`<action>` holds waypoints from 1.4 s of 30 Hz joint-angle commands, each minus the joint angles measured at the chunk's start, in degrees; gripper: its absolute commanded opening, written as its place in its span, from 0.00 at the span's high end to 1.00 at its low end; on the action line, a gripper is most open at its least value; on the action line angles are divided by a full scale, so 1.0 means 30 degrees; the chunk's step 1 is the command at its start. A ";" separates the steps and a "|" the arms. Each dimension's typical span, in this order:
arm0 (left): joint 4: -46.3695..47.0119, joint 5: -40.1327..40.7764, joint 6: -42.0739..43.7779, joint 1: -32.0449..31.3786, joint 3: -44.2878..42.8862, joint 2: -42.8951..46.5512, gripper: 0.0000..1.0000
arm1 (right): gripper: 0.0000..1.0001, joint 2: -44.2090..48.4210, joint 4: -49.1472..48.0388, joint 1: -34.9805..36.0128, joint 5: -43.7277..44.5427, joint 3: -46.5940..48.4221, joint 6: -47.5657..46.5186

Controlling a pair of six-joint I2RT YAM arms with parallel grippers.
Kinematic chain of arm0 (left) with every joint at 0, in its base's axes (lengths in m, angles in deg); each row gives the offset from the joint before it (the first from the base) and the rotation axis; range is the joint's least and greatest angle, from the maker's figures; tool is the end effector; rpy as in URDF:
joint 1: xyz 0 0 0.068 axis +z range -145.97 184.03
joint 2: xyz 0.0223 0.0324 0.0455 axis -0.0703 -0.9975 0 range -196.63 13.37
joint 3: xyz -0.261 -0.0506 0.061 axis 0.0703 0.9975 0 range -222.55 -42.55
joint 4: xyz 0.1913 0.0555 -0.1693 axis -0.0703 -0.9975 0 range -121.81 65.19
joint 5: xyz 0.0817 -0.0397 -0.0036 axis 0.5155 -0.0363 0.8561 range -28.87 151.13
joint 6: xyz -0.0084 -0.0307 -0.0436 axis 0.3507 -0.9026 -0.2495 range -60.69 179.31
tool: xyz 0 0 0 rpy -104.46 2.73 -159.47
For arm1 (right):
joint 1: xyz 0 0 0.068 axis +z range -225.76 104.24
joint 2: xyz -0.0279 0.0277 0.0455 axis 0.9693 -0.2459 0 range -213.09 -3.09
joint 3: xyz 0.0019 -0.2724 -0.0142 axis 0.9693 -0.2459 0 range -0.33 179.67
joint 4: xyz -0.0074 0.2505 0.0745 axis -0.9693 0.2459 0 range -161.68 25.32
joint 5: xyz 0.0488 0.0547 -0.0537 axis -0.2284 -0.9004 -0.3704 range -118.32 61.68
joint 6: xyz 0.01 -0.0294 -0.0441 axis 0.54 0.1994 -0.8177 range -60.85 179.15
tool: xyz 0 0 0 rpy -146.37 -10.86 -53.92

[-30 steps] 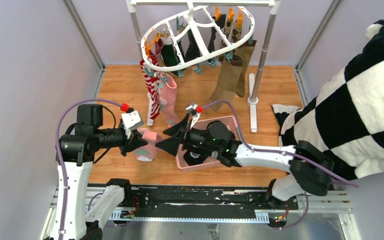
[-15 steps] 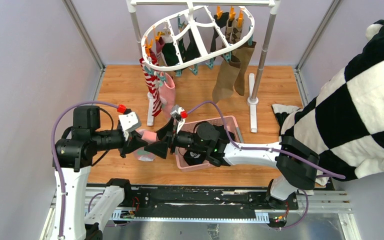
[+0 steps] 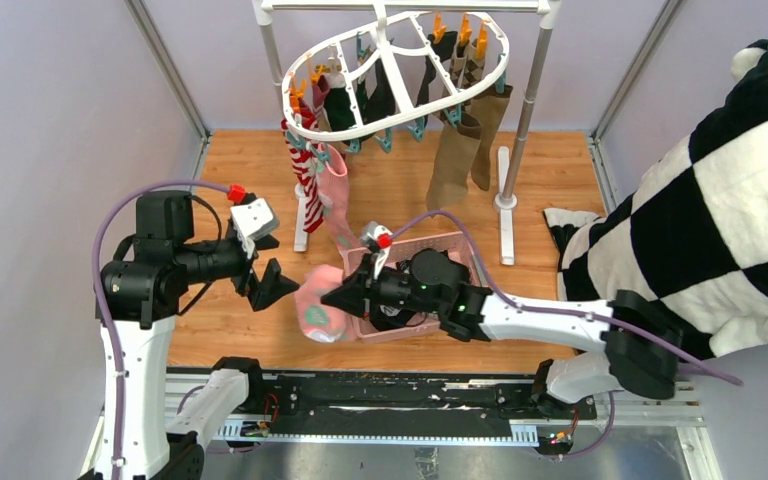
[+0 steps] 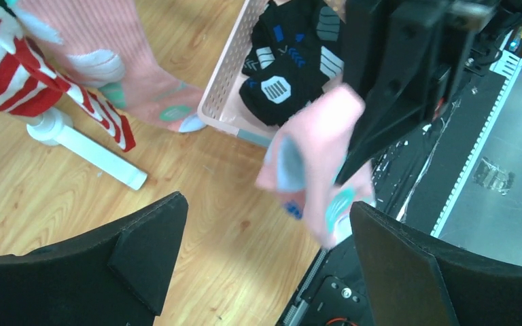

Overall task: Remove the socks clipped to the hanger
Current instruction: Place the sock in the bin.

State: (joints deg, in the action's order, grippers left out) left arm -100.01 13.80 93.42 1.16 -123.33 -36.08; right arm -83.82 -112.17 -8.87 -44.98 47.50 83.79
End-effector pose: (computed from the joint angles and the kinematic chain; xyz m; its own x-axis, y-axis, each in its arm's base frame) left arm 0.0957 -0.0310 0.4245 -0.2574 0.3934 -0.8826 0.8546 0.5190 -0.0179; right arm 0.1174 0.3010 0.3056 -0.3667 0.1582 -0.9168 -0.9239 0.0535 0.3788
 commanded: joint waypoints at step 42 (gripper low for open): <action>0.4764 0.7806 -0.4528 -0.0068 0.3236 -0.1253 0.00 | 0.94 0.2258 1.6952 -0.8101 0.9819 -0.0902 0.0645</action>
State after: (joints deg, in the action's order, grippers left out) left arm -86.57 36.82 80.22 1.16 -113.47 -40.61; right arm -74.18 -60.52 -32.06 -20.57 47.61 83.75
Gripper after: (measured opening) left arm 0.994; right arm 0.106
